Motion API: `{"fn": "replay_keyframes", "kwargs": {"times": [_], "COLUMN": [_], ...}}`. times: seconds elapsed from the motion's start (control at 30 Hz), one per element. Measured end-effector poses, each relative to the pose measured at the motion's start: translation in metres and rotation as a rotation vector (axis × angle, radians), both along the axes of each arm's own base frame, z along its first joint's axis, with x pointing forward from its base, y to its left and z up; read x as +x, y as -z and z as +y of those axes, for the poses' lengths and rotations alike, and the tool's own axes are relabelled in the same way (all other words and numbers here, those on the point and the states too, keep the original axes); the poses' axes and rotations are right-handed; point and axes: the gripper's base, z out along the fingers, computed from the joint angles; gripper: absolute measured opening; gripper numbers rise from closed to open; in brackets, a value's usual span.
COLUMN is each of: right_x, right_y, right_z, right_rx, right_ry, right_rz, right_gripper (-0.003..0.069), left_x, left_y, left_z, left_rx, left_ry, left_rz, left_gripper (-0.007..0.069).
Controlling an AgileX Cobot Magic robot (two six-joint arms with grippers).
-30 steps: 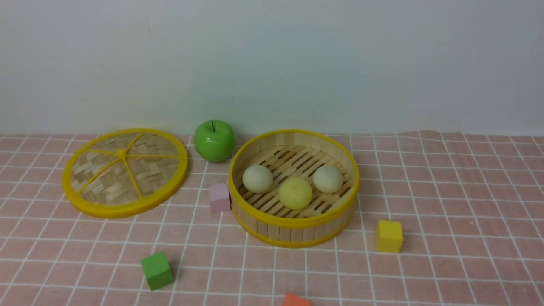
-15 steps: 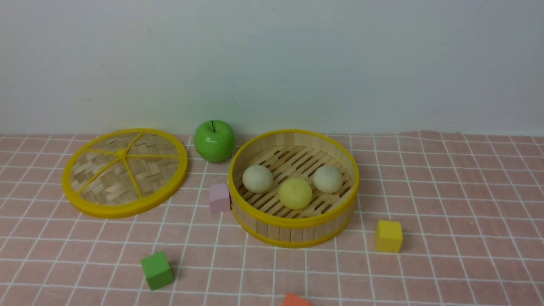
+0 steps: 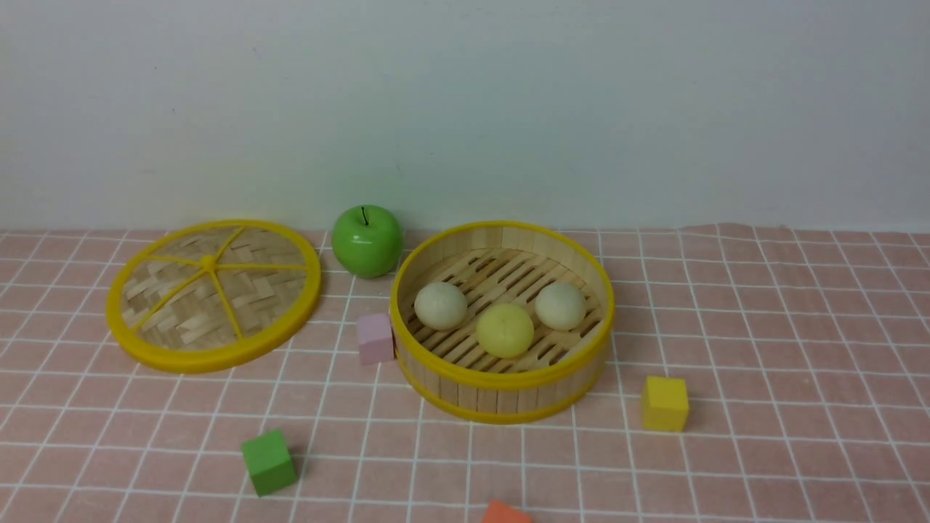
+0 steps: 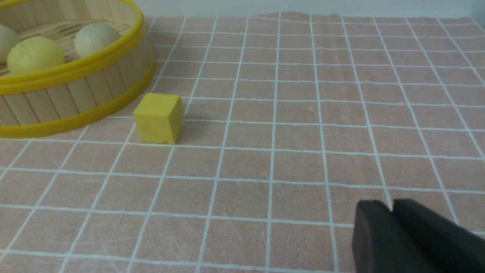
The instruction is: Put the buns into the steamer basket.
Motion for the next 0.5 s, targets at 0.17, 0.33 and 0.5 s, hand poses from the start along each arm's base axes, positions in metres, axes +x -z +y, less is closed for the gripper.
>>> {"fn": "replay_keyframes", "kwargs": {"times": [0.17,0.33,0.5], "right_x": [0.0000,0.0000,0.0000], "right_y": [0.0000,0.0000,0.0000], "right_z": [0.0000,0.0000,0.0000], "right_rx": [0.000,0.000,0.000], "right_ry": [0.000,0.000,0.000], "right_rz": [0.000,0.000,0.000], "right_gripper": [0.0102,0.0109,0.0115], "left_x": [0.0000,0.0000,0.0000], "left_y": [0.0000,0.0000,0.0000], "left_z": [0.0000,0.0000,0.0000], "left_rx": [0.000,0.000,0.000], "left_ry": [0.000,0.000,0.000], "left_rz": [0.000,0.000,0.000], "left_gripper": [-0.0013,-0.0013,-0.0011]}}
